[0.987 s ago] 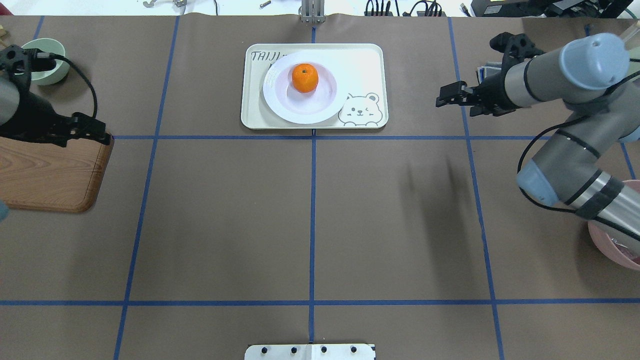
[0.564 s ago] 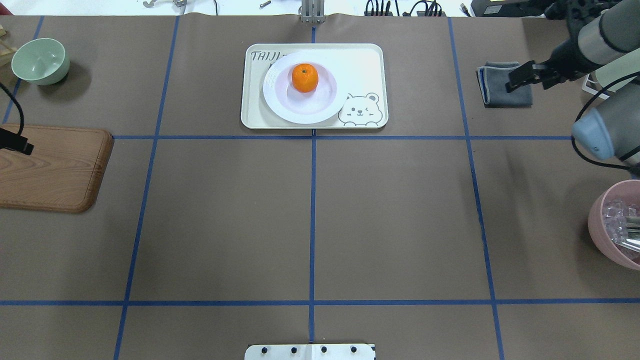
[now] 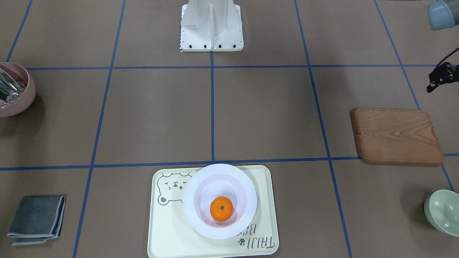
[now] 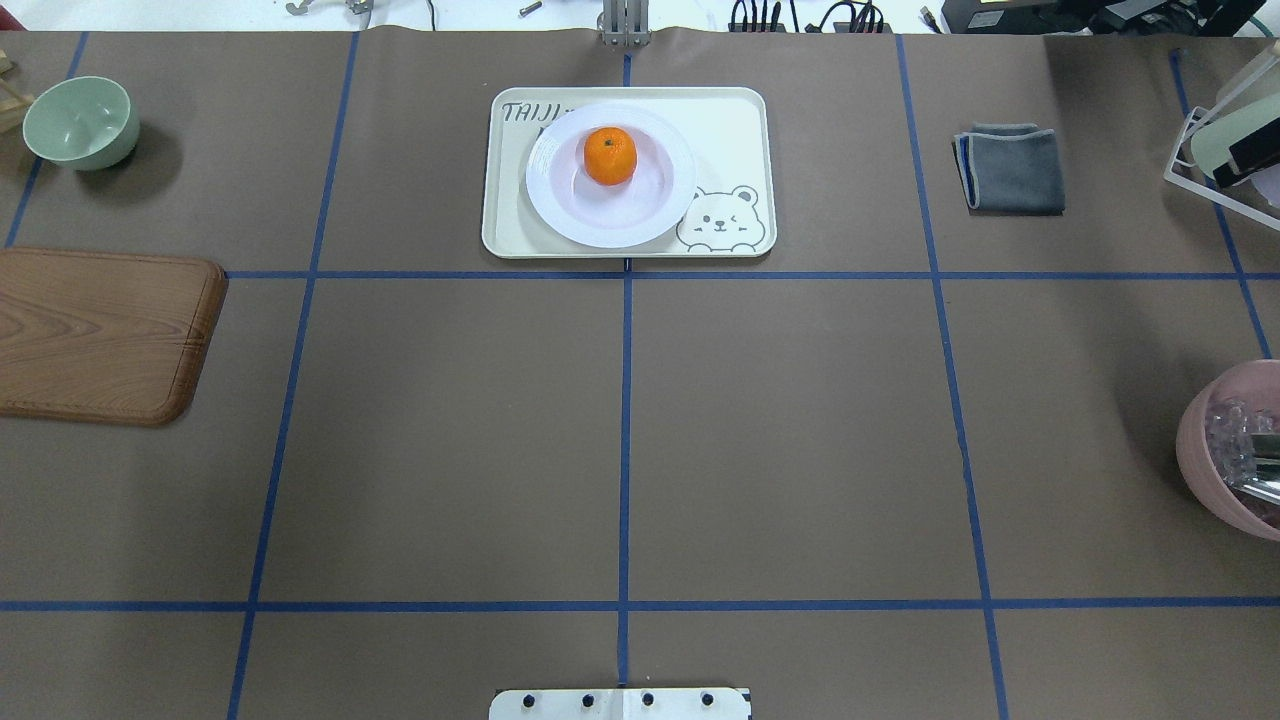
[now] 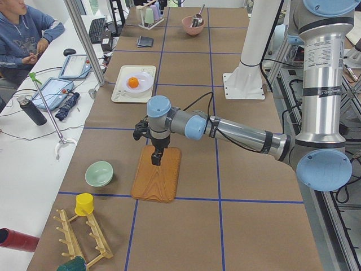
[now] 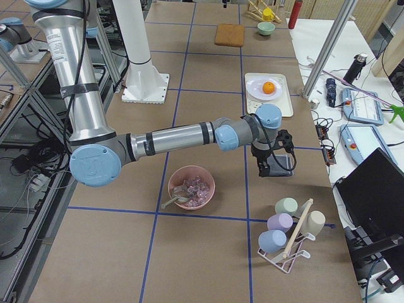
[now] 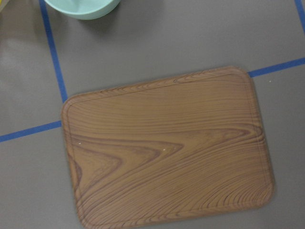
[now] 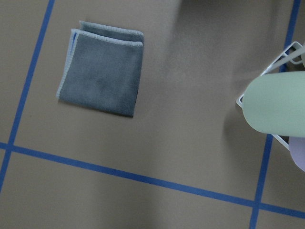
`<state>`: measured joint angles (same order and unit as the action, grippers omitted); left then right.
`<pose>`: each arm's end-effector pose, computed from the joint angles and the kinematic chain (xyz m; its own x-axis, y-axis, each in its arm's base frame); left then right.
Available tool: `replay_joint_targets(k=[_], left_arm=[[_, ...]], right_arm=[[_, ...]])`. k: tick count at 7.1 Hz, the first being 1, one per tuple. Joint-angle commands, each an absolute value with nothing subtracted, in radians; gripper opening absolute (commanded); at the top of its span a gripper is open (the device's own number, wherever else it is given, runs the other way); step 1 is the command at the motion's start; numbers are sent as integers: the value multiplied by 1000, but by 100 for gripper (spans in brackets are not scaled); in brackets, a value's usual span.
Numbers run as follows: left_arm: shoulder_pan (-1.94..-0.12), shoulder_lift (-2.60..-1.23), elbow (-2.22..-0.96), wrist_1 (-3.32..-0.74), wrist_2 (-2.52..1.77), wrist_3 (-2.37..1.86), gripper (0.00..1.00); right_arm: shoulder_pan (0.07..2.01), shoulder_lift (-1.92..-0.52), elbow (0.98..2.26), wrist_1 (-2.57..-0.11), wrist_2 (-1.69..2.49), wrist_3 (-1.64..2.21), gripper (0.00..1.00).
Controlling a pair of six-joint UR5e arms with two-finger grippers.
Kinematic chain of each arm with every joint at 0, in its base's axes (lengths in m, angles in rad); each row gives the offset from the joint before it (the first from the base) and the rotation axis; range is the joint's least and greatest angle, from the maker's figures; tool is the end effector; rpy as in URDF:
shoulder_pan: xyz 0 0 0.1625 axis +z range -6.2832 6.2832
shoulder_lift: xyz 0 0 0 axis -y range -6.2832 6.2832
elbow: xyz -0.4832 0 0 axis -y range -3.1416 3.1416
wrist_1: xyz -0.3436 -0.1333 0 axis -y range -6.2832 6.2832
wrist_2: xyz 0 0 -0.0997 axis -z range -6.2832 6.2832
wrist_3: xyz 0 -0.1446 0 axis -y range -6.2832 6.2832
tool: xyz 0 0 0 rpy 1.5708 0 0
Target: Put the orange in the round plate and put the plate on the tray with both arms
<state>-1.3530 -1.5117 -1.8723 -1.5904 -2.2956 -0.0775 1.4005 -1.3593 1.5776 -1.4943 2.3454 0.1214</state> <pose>0.0562 -0.4273 0.6411 0.7079 0.2554 -0.6585 -0.1544 0.9657 0.2087 -0.0636 -0.5596 0.6304 0.6846 -0.2048 0.6995 0.0798 0.9750 0.2074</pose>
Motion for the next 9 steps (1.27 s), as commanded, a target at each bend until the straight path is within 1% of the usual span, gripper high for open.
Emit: replay_joint_targets(k=[1, 2, 3, 4, 5, 6, 9], left_arm=[[-1365, -1519, -1871, -1555, -2303, -58, 98], [-1365, -1549, -1859, -1546, -2303, -60, 98], [-1365, -1571, -1838, -1522, -2304, -60, 98], [-1365, -1563, -1826, -1520, -2306, -58, 98], [-1365, -1554, -1806, -1520, -2359, -57, 98], [-1365, -1551, -1804, -1525, -2422, -57, 98], [-1384, -1566, -1824, -1536, -2419, -63, 98]], right_arm=[[1413, -1359, 1646, -1679, 2349, 43, 100], [1398, -1345, 1676, -1740, 2349, 25, 100], [1411, -1353, 1674, -1747, 2349, -57, 100], [1416, -1342, 1690, -1749, 2336, -54, 100], [1414, -1338, 1680, -1741, 2332, -54, 100], [1413, -1339, 1678, -1738, 2338, -43, 100], [1394, -1339, 1684, -1736, 2342, -46, 100]])
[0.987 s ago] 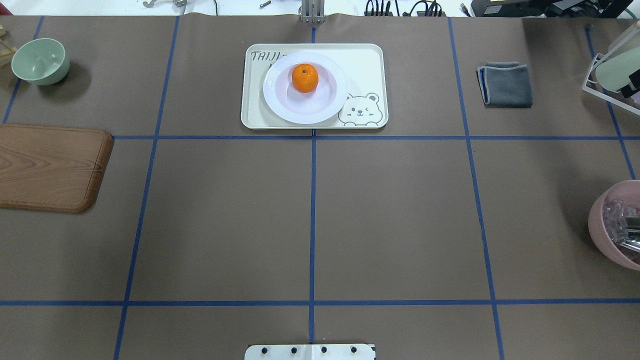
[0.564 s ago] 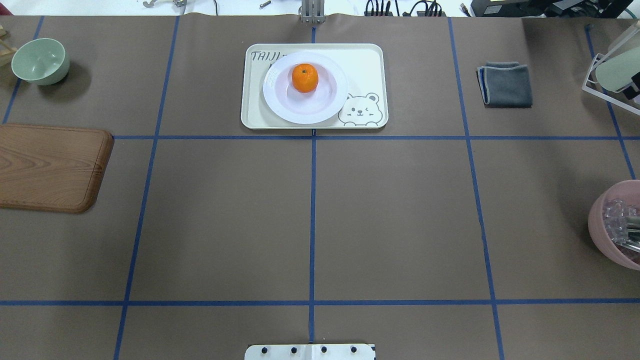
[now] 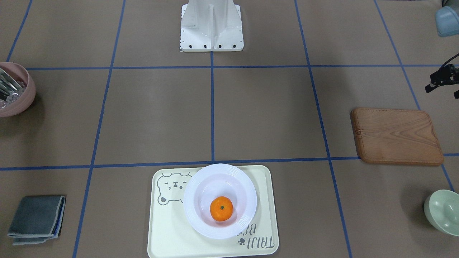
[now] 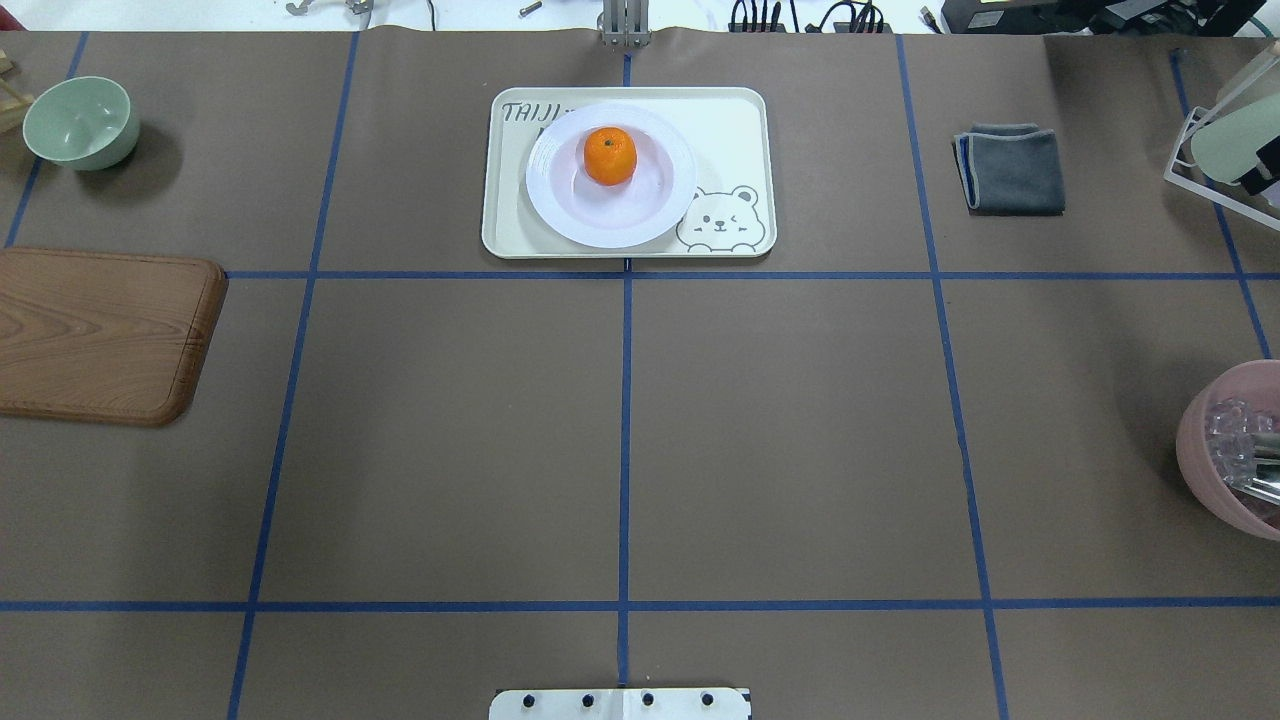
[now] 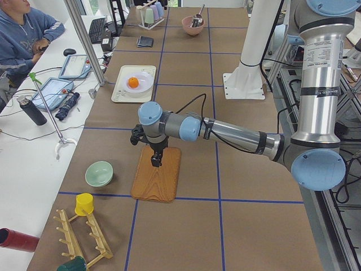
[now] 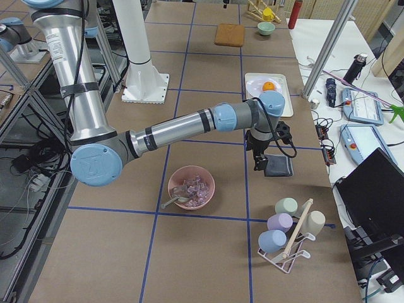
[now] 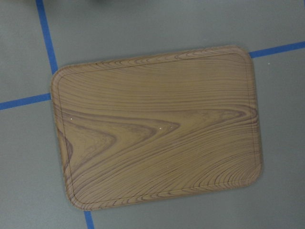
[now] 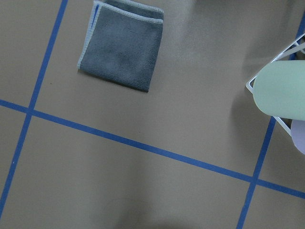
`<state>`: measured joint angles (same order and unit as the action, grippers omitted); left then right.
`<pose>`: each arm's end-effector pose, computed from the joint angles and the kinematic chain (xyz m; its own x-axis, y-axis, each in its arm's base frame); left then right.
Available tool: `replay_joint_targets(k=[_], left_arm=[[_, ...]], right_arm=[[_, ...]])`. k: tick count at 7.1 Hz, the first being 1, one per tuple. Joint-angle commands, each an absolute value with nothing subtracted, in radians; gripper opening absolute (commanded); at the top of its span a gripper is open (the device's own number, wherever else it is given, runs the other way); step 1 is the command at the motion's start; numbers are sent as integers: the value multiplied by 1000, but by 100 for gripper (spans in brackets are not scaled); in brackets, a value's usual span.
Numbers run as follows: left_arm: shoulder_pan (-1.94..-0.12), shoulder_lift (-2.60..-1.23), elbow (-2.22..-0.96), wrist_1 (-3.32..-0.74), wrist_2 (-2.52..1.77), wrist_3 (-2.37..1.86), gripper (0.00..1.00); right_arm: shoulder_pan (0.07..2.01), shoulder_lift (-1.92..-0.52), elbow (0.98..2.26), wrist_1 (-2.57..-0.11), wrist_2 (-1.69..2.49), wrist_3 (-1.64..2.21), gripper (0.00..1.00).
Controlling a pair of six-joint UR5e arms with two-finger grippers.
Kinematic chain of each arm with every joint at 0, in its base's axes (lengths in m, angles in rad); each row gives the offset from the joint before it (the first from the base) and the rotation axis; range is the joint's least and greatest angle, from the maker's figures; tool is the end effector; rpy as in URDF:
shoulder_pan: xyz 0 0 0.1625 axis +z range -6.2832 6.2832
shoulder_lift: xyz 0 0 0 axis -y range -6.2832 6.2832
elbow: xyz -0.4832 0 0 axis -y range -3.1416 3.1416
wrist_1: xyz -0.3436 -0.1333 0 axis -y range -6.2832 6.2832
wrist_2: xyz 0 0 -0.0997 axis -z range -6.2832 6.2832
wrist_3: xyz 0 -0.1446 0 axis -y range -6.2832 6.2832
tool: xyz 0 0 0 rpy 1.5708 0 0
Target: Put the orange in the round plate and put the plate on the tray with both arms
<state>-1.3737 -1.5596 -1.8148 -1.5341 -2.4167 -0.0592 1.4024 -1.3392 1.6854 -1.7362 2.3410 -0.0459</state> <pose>0.0626 -0.4417 0.6410 0.6319 0.2155 -0.7445 -0.1549 0.9763 0.1511 -0.0602 -0.5485 0.6004 0.6783 -0.2880 0.6760 0.1962 0.9576 0.2111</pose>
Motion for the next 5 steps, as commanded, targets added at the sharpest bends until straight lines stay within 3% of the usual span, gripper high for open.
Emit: replay_joint_targets(k=[1, 5], left_arm=[[-1405, -1571, -1842, -1536, -2418, -92, 98], [-1405, -1605, -1839, -1534, -2428, -94, 98]], right_arm=[[1394, -1339, 1674, -1726, 2355, -46, 100], [1397, -1339, 1628, -1657, 2442, -28, 100]])
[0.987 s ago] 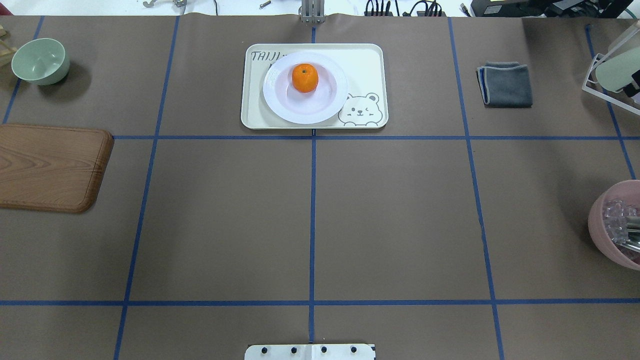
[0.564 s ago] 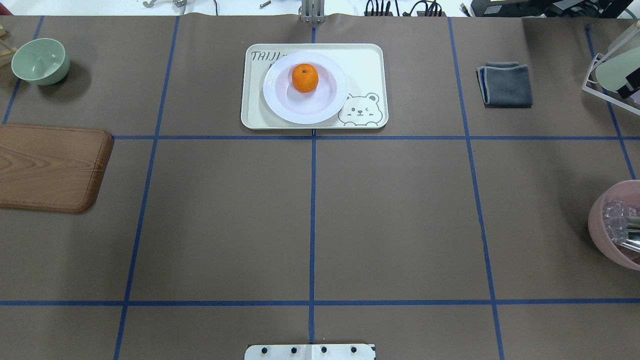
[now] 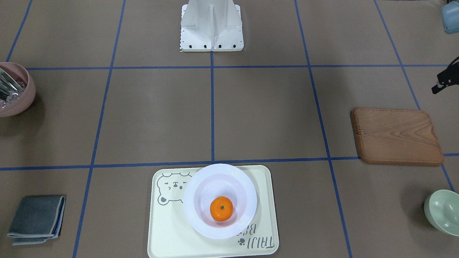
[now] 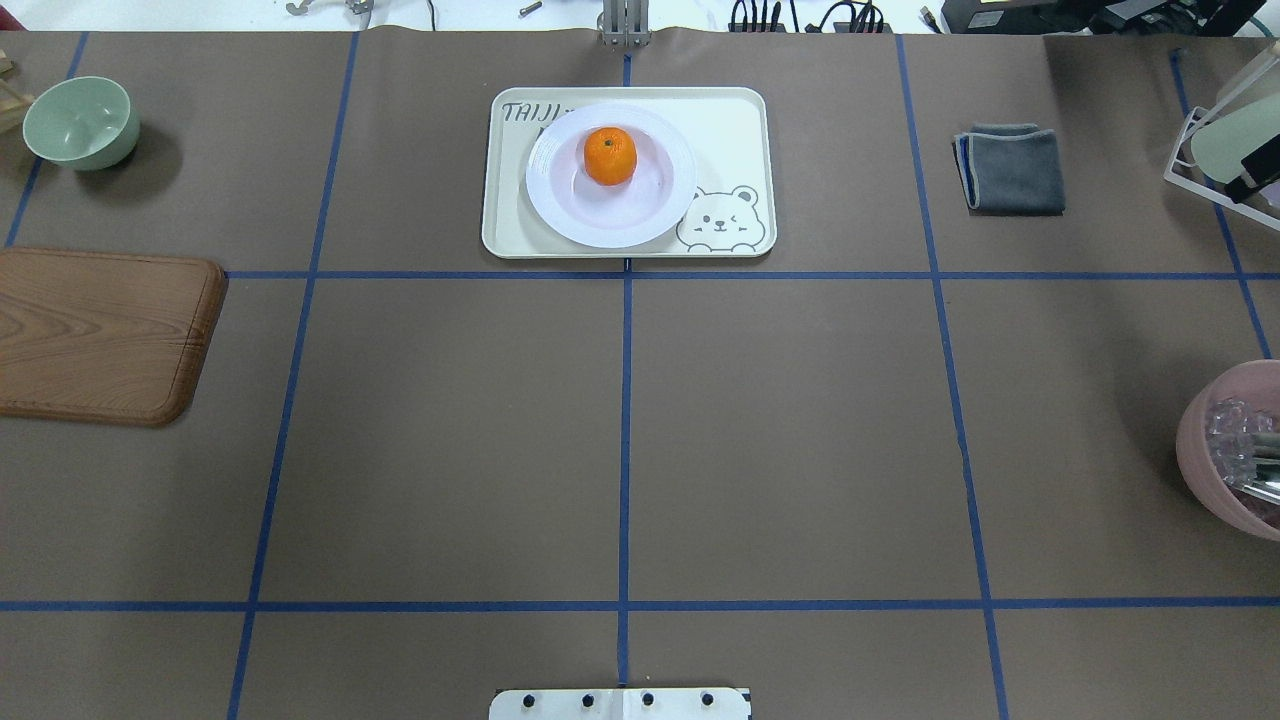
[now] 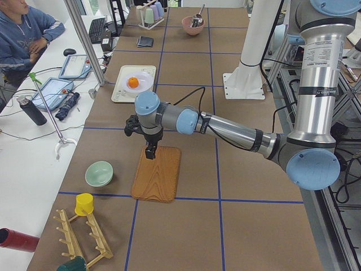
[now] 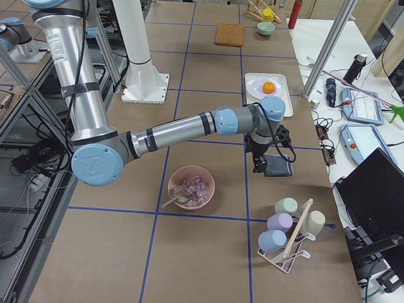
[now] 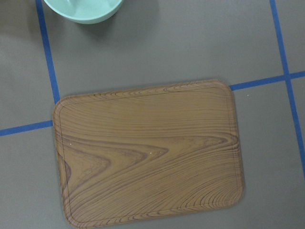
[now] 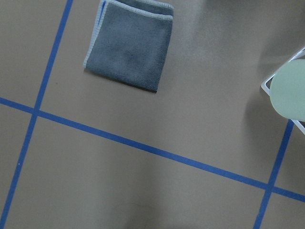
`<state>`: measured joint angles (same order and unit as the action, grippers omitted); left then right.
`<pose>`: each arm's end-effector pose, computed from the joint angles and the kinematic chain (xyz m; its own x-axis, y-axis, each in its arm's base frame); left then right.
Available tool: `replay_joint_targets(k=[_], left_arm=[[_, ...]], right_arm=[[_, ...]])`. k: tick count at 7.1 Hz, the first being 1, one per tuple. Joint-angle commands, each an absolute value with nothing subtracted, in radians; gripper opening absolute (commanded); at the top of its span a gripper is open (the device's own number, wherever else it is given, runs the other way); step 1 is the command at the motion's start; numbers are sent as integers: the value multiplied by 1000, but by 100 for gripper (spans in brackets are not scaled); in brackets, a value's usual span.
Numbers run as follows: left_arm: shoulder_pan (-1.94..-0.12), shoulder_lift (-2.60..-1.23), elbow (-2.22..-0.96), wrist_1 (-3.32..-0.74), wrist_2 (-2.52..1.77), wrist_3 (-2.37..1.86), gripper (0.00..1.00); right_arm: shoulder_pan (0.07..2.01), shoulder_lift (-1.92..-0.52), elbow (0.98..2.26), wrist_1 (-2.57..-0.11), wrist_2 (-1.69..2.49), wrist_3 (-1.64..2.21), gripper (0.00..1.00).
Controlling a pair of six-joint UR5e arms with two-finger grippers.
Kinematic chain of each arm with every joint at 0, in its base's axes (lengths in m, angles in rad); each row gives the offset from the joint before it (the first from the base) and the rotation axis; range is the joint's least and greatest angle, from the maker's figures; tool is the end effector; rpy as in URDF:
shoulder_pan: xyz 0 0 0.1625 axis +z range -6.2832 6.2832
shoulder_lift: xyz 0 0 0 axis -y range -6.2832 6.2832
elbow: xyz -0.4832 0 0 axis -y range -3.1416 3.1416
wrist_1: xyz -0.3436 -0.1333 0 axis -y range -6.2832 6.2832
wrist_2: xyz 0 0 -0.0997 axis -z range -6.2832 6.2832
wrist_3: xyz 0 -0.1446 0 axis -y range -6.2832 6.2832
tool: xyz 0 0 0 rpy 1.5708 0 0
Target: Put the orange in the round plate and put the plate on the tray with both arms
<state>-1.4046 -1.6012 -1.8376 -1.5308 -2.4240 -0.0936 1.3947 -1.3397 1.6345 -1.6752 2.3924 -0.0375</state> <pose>0.0527 -0.4615 0.6114 0.6291 0.2073 -0.7492 -0.1016 0.9774 0.1852 -0.0704 -0.5522 0.6109 0.6393 -0.2918 0.7114 0.1961 0.9565 0.2161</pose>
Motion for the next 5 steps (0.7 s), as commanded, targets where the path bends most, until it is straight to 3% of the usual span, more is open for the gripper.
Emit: replay_joint_targets(k=[1, 5], left_arm=[[-1405, -1606, -1838, -1534, -2427, -94, 98], [-1405, -1606, -1839, -1537, -2428, -92, 98]], right_arm=[[1408, -1347, 1640, -1655, 2472, -32, 100], [1408, -1370, 1697, -1654, 2480, -34, 100]])
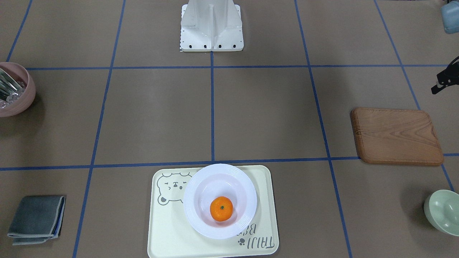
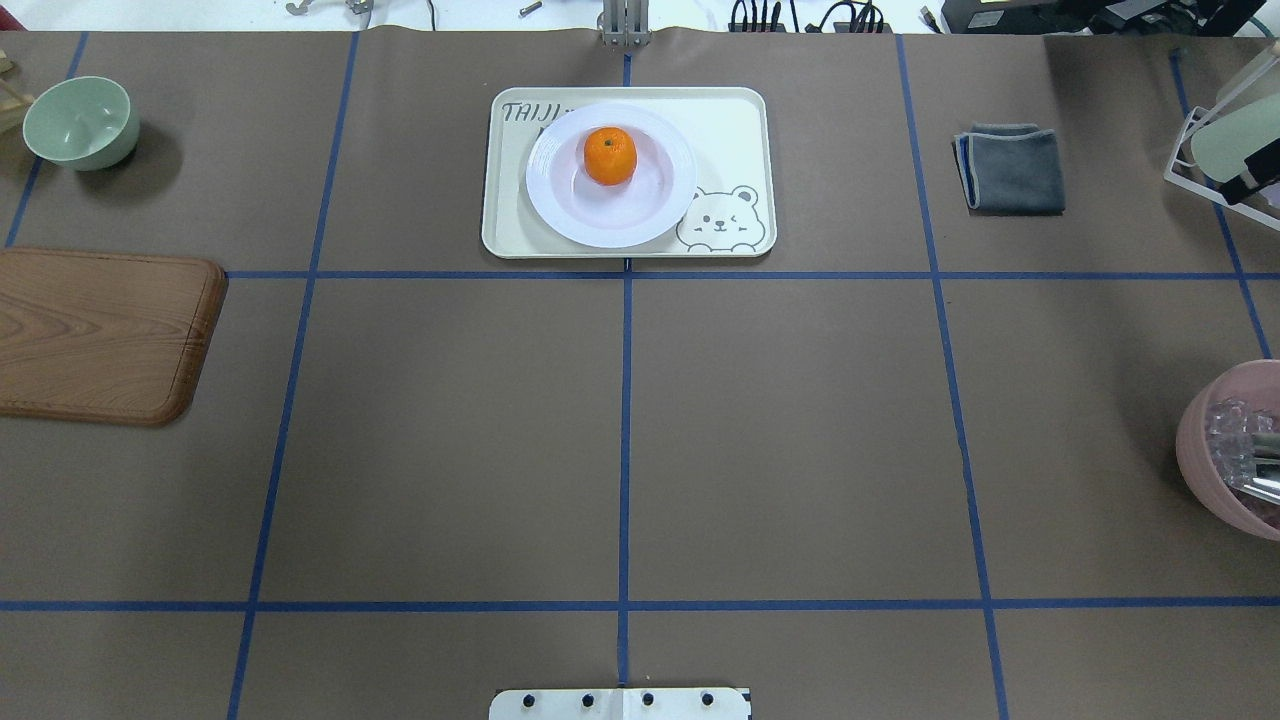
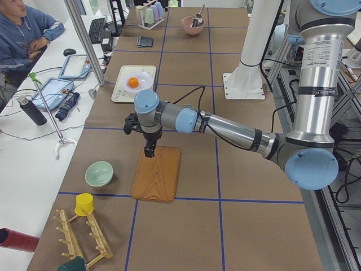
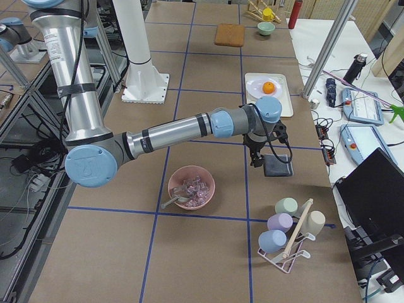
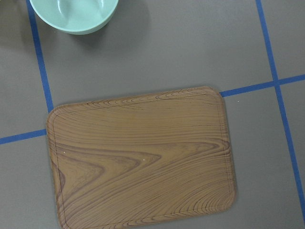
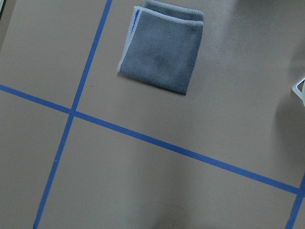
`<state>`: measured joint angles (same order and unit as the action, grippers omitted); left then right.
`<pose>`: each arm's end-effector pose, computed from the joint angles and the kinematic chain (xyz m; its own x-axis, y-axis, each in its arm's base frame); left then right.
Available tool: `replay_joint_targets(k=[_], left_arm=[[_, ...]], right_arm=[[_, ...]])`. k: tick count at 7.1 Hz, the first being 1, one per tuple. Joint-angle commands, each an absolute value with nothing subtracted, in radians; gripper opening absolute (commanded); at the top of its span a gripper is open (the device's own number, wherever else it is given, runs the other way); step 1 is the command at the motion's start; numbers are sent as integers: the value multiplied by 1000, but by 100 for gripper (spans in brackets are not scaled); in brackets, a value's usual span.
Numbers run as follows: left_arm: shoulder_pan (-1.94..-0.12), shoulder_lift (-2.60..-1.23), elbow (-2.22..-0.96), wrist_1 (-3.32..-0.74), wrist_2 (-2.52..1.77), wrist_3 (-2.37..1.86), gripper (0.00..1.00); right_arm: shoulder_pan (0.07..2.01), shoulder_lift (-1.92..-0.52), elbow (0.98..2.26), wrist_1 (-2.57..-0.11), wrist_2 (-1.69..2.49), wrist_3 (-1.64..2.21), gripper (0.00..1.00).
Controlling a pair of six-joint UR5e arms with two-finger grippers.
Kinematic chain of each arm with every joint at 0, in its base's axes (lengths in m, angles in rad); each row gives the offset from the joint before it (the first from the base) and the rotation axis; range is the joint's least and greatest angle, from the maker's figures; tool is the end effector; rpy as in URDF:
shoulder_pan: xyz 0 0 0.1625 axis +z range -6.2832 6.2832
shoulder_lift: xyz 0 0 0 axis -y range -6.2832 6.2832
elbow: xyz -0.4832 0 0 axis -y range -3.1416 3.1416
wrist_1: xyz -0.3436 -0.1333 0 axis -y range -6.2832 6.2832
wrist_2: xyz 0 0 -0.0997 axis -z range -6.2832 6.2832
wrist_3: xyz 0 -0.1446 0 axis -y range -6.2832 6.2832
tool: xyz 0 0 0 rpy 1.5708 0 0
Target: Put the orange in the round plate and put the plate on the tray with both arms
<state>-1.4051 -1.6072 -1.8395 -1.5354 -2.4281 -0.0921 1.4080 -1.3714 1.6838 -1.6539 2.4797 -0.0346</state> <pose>0.0533 -0.4642 0.6068 0.6243 0.2179 -0.7502 -0.1020 0.9748 0.1983 -0.0685 -0.5359 0.5944 0.5716 -0.3096 0.7599 0.1777 0.9508 0.2537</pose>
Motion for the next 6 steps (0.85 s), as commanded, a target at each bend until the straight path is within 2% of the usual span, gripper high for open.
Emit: replay_joint_targets(k=[1, 6], left_arm=[[-1407, -1600, -1847, -1536, -2428, -92, 98], [-1405, -1611, -1833, -1537, -2427, -92, 98]], right_arm=[[1408, -1367, 1698, -1654, 2480, -34, 100], [1408, -1373, 1709, -1654, 2482, -32, 100]])
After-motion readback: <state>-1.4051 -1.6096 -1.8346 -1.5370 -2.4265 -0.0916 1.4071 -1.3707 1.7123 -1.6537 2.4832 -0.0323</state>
